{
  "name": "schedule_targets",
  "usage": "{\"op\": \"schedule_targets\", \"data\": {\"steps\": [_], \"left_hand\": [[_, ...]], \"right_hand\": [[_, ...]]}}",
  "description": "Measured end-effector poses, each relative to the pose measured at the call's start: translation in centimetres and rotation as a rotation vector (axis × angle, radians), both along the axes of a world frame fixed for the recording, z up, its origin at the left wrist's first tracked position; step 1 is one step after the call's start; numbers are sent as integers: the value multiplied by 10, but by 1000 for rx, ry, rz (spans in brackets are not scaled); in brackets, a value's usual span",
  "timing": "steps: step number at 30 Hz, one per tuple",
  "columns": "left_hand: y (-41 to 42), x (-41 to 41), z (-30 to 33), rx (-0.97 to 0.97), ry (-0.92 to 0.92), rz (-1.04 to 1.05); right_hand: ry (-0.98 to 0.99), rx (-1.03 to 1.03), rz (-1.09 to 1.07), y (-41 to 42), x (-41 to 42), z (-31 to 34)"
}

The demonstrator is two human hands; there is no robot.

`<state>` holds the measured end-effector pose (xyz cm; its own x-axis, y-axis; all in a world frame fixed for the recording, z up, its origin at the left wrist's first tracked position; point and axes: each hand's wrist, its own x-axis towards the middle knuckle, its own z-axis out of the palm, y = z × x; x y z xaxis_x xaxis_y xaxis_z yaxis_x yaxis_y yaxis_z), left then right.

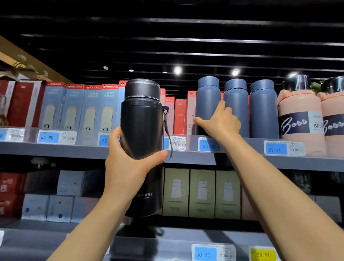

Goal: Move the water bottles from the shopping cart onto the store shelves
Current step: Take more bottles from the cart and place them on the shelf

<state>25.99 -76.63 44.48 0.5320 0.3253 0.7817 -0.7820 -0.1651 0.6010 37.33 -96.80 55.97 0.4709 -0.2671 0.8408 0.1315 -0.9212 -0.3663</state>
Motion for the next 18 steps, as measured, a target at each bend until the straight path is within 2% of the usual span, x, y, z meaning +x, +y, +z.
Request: {"op": "schedule_targets", "data": {"steps": [5,8,13,18], "left_hand": [[6,5,-2,-8,-10,-10],[7,6,-2,-17,-15,-12],[8,3,4,-7,-48,-23],[3,0,5,26,-143,-20]], "right_hand": [[-8,-6,-38,0,-3,-4],[-117,-11,-4,-2,-10,-10],[-388,-44,322,-3,-42,-40],[-318,119,802,21,-107,-81]]}}
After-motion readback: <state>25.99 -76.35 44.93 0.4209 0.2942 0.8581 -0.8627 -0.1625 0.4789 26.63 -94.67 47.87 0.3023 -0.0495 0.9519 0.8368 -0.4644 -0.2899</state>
